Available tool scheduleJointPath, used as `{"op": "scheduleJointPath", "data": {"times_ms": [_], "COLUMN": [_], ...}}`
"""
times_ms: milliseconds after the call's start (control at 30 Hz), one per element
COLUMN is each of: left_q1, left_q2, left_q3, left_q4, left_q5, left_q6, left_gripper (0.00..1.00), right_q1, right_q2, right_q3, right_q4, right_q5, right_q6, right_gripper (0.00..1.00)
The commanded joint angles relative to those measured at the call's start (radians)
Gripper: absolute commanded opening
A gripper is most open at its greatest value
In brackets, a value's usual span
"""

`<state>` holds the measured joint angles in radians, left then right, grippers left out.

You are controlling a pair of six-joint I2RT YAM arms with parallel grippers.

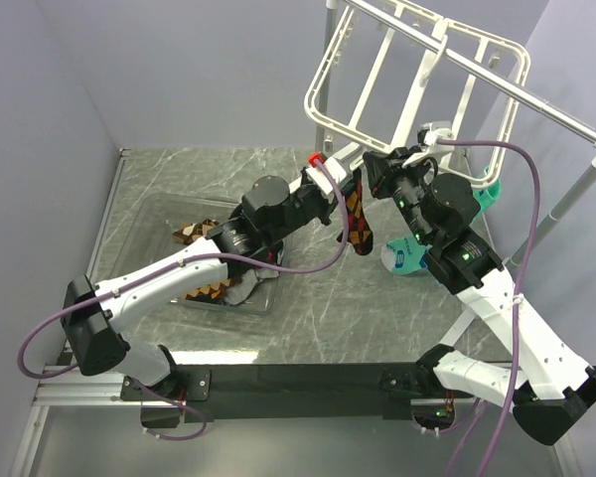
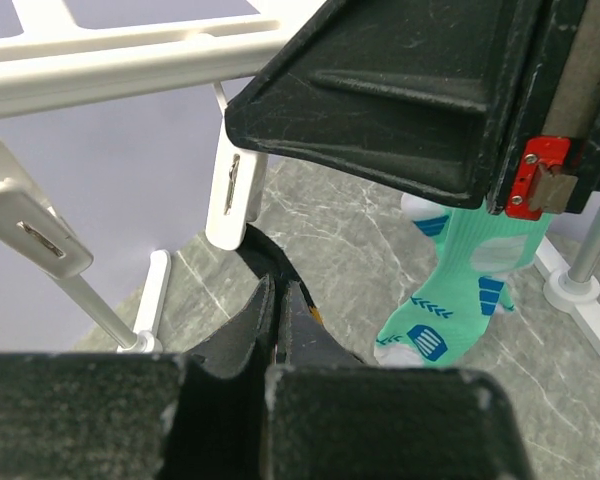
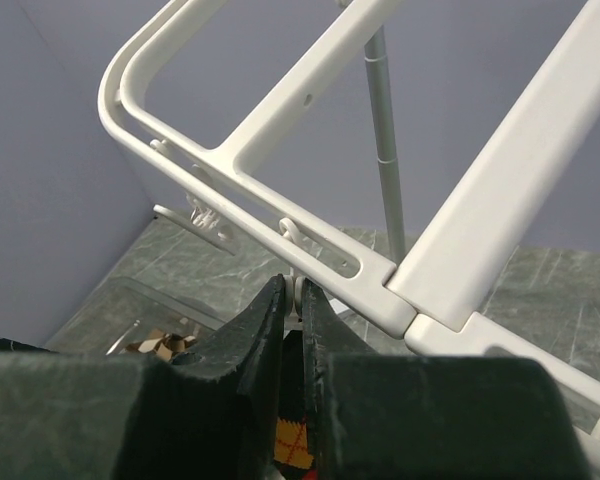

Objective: Clip the socks to the hanger
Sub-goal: Clamp the sock onto the hanger.

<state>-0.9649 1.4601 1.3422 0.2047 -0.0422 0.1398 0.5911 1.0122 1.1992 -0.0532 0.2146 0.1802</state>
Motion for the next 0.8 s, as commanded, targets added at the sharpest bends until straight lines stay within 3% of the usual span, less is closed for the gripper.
{"op": "scheduleJointPath", "data": {"times_ms": [0,767], "left_q1": [-0.008,-0.037], "left_q2": [0.005,-0.05], "left_q3": [0.046,0.009], "left_q4": [0.019,0.099], "left_q5": [-0.019,-0.096], "left_q6": [0.027,0.06], "left_gripper": [0.01,0.01], "right_q1": [0.003,0.003], "right_q2": [0.006,0.046], "right_q3": [0.048,0.106], "right_q4": [-0.026,-0.106], "right_q5": [-0.024,-0.034], "right_q6": [-0.018,-0.035], "right_gripper": [0.0,0.0]}}
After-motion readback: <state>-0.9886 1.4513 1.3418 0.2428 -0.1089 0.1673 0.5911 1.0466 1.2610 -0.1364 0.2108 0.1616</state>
